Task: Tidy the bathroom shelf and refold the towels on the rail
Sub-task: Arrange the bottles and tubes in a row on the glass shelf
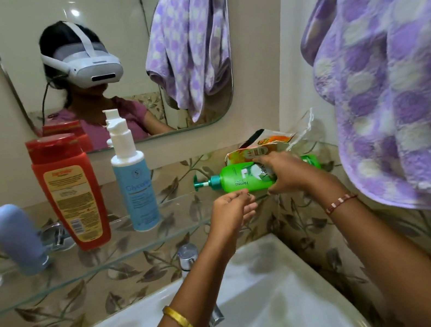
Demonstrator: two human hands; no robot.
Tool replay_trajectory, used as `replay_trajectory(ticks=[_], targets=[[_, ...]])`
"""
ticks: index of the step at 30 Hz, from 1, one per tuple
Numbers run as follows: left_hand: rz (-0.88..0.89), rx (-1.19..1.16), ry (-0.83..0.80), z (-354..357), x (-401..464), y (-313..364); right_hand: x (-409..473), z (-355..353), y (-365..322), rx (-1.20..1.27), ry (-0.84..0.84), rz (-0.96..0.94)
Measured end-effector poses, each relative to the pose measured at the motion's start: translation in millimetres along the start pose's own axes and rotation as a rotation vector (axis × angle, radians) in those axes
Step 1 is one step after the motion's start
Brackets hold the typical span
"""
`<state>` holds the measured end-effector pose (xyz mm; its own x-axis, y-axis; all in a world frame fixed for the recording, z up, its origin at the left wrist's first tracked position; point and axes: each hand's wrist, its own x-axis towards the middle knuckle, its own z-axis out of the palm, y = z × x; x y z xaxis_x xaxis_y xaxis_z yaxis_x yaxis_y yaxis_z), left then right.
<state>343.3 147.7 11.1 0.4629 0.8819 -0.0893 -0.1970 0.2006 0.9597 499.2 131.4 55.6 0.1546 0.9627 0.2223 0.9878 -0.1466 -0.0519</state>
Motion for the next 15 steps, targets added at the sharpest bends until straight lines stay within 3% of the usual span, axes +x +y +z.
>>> replay_trajectory(ticks=[9, 15], targets=[[-0.077, -0.118, 0.013, 10, -2, 6, 17, -1, 16, -0.039, -0.011, -0.095], [-0.135, -0.049, -0.018, 11, -2, 10, 11, 5, 20, 0.125, 0.059, -0.138]])
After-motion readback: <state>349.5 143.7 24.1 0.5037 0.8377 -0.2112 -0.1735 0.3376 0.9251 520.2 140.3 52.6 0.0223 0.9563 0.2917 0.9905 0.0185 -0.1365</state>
